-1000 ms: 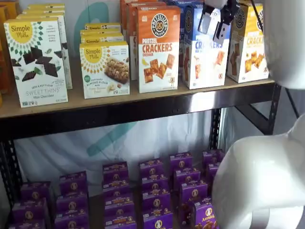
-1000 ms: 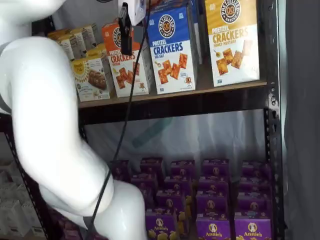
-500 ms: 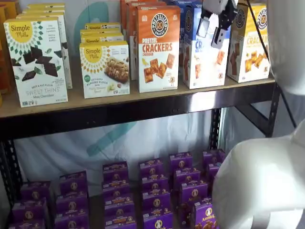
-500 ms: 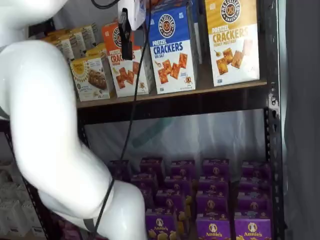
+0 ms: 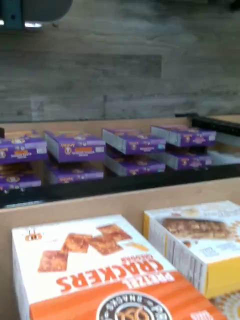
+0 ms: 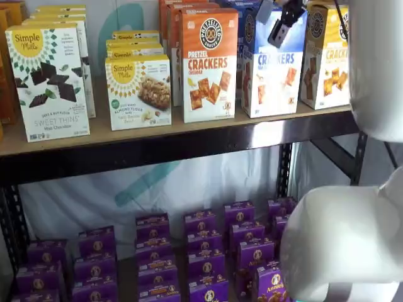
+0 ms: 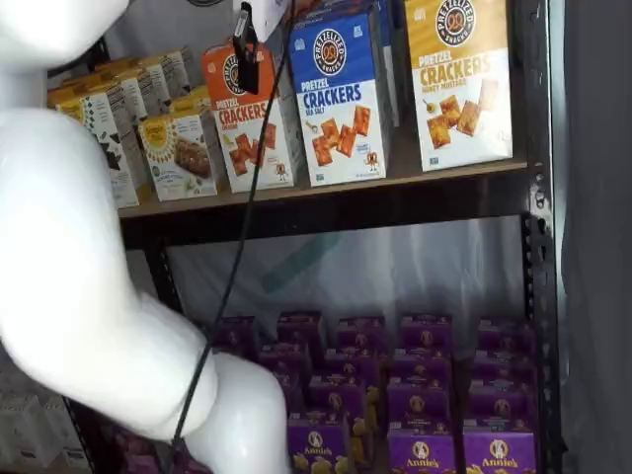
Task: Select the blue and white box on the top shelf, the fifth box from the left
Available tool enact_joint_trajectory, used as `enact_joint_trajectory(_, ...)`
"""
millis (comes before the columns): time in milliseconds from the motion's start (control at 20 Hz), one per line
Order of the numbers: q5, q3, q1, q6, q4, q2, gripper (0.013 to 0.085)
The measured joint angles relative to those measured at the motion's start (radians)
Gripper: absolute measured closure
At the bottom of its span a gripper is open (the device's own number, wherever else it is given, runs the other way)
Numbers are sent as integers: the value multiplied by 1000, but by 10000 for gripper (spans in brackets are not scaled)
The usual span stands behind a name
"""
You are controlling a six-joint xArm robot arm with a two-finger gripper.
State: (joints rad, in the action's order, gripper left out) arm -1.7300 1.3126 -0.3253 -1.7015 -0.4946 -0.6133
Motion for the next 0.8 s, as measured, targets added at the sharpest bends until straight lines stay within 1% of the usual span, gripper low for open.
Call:
enact_joint_trajectory(200,63,-7,-31,-11,-45,-10,130)
enact_joint_trajectory(450,133,4,-43,-14,-80,9,130)
enact_joint_trajectory(650,139,55,-45,-15,-86,63,130)
enact_joint_trajectory(800,147,97,-31,-16,-65,109,130)
